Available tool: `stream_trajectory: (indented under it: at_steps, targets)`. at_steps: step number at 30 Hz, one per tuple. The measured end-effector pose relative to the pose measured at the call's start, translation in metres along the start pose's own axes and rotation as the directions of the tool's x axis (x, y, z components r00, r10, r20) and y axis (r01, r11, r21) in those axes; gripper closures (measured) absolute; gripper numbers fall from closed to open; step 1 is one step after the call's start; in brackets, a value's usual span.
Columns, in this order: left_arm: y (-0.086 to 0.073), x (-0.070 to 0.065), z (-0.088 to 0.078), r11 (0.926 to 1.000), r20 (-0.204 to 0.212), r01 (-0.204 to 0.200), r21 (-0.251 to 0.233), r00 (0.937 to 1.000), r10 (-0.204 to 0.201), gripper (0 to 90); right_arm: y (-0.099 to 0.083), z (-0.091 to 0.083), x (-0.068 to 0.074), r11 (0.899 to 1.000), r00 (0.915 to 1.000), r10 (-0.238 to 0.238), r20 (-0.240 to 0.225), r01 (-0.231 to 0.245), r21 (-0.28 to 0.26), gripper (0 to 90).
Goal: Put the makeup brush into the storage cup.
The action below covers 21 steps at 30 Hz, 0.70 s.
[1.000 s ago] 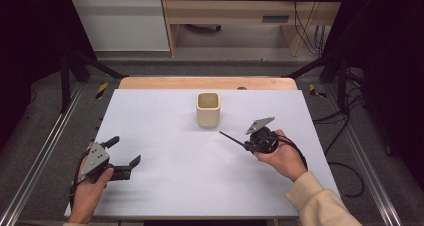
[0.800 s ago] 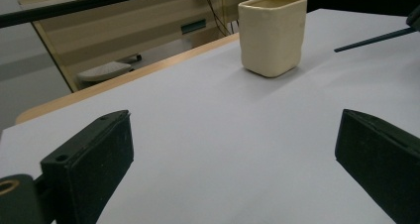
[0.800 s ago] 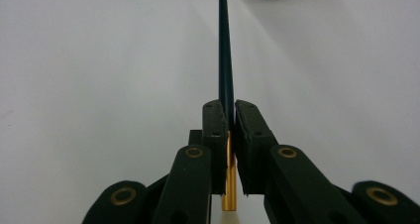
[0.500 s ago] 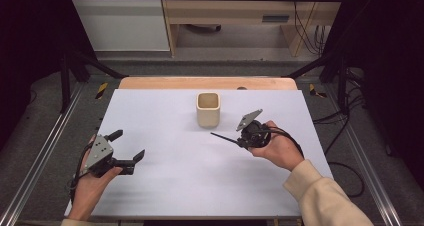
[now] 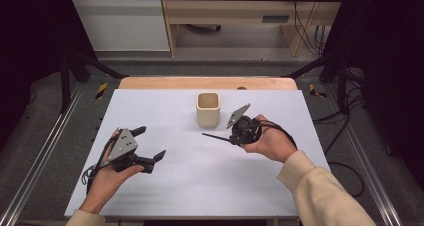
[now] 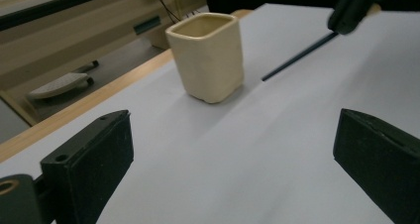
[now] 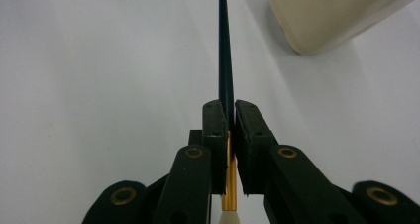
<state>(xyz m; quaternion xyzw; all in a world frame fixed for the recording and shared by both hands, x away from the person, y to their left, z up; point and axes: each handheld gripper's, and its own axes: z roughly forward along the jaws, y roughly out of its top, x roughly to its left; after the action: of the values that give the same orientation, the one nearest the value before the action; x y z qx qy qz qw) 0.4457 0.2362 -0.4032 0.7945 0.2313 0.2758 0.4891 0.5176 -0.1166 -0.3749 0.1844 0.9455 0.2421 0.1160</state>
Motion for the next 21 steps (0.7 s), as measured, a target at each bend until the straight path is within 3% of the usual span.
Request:
stream_trajectory:
  at_steps: [5, 11, 21]
  targets:
    - [0.009, -0.020, 0.019, 0.9988, 0.067, -0.041, 0.025, 0.9970, 0.040, 1.7, 0.008, -0.001, 0.002, 1.000, 0.9998, -0.018, -0.004, 0.018, 0.012, 84.3]
    - [0.014, -0.026, 0.025, 0.9978, 0.080, -0.061, 0.026, 0.9950, 0.059, 1.9, 0.014, -0.003, 0.007, 0.999, 0.9990, -0.044, -0.010, 0.044, 0.007, 84.3]
    - [0.015, -0.028, 0.024, 0.9978, 0.096, -0.062, 0.022, 0.9936, 0.060, 2.3, 0.019, -0.006, 0.011, 0.998, 0.9975, -0.065, -0.028, 0.065, 0.008, 84.2]
